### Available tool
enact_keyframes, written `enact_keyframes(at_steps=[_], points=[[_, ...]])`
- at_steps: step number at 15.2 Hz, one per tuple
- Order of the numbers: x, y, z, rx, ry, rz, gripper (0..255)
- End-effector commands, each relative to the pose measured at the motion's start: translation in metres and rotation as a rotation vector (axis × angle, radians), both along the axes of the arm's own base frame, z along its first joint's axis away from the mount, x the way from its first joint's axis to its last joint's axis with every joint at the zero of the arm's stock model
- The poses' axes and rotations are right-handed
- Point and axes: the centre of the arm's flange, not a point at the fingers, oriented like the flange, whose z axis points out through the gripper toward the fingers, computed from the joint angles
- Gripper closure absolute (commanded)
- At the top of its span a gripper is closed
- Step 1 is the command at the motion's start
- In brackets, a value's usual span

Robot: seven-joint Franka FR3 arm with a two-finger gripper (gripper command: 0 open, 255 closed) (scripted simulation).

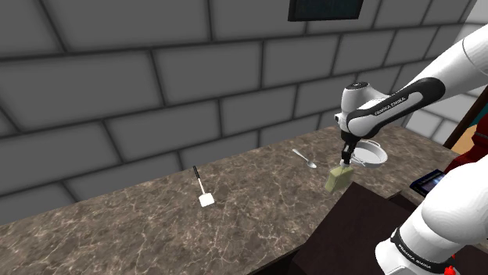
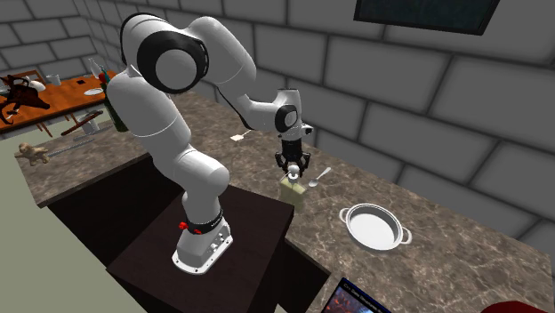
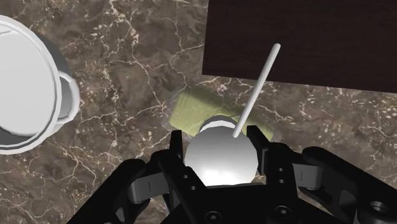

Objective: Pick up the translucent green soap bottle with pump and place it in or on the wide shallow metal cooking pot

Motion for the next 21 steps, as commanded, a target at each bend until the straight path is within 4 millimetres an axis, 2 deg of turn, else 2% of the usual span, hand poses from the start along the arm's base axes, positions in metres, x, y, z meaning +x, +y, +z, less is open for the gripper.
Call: enact_keyframes(at_steps=[1,21], points=[[0.000,0.000,0.000,0.000,0.000,0.000,255],[0.000,0.000,0.105,0.000,0.000,0.000,255]])
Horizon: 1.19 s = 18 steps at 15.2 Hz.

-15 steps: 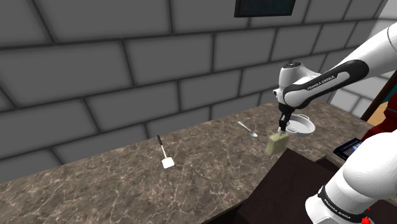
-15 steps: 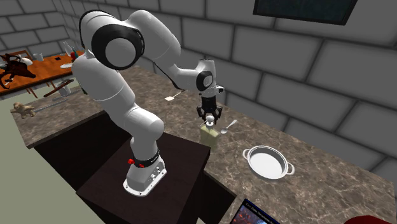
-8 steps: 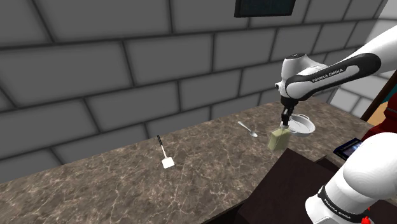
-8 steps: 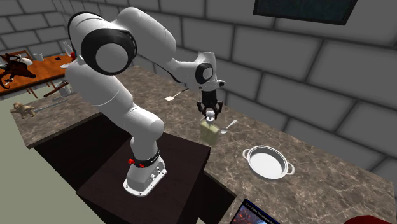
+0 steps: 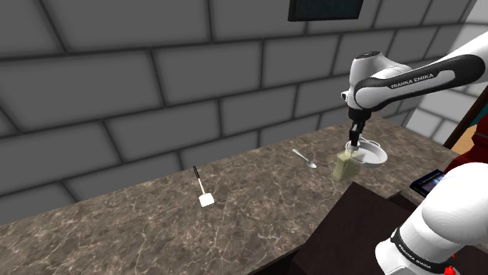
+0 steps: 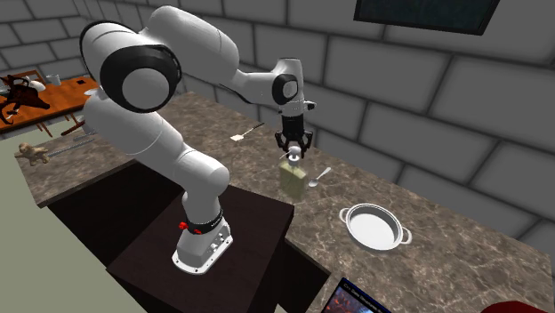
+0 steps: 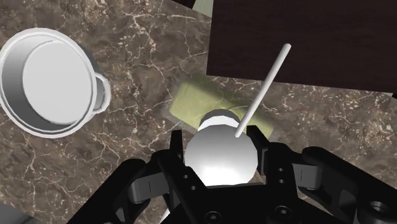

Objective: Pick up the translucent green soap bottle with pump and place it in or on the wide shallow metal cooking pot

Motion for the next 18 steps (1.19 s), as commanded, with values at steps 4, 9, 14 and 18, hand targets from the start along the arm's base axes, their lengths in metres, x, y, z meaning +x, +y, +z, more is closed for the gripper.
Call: enact_keyframes(at_steps=[4,9,14,18], points=[[0.001,-0.013,0.022,0.000,0.000,0.000,255],[0.005,-0.077,0.038,0.000,0.000,0.000,255],[0.009,-0.141,0.054,0.000,0.000,0.000,255],[0.012,-0.192,0.067,0.000,0.000,0.000,255]])
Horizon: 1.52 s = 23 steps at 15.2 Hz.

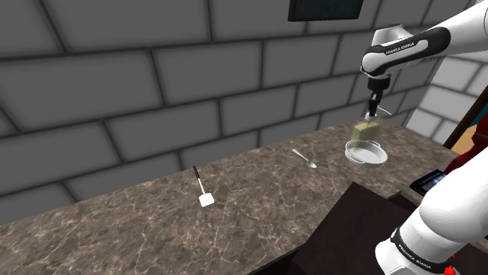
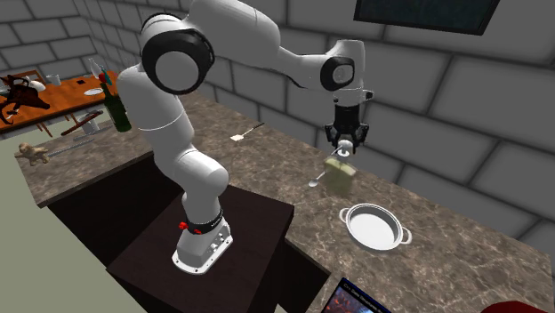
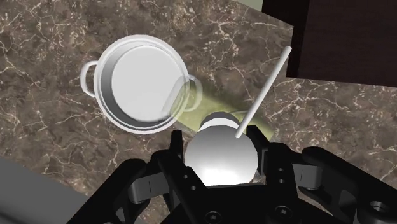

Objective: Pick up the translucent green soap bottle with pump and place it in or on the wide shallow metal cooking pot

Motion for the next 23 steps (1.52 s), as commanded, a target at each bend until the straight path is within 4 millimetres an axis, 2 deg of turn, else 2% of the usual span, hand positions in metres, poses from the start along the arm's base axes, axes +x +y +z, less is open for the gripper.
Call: enact_keyframes(at_steps=[1,13,14,23], points=[[0.000,-0.027,0.005,-0.001,0.000,0.002,255],[0.009,-0.180,0.043,-0.001,0.000,0.002,255],[0.009,-0.187,0.045,-0.001,0.000,0.002,255],[0.009,-0.187,-0.003,-0.001,0.000,0.002,255]])
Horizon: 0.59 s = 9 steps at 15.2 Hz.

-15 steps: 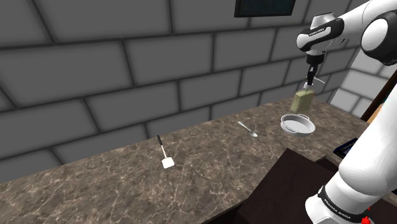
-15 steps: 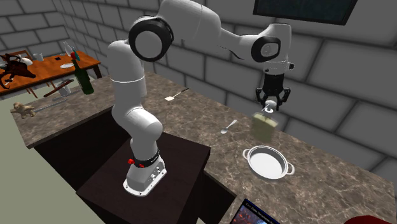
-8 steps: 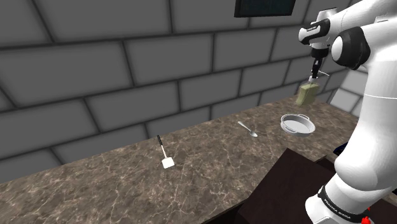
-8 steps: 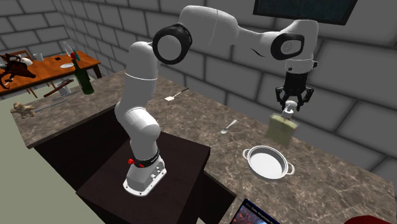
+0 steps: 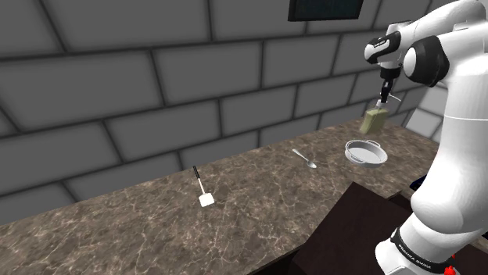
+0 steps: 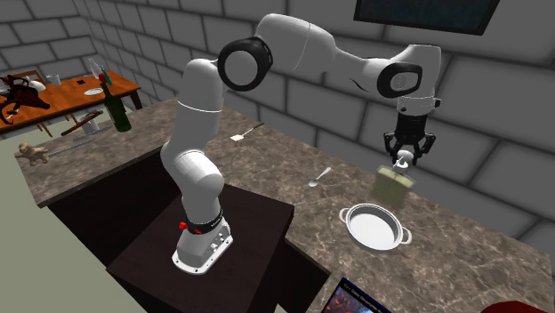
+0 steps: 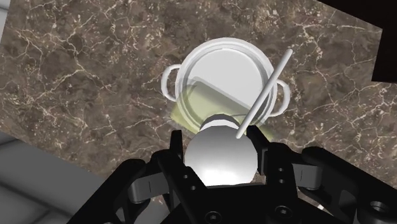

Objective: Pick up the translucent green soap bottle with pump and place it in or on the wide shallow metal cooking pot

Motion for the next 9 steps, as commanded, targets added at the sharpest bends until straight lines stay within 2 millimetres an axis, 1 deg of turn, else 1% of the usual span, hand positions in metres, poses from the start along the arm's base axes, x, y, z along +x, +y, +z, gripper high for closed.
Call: enact_keyframes(at_steps=[1,9], points=[[0.000,0.000,-0.010,-0.001,0.000,0.000,255],[0.000,0.000,-0.053,-0.001,0.000,0.000,255]])
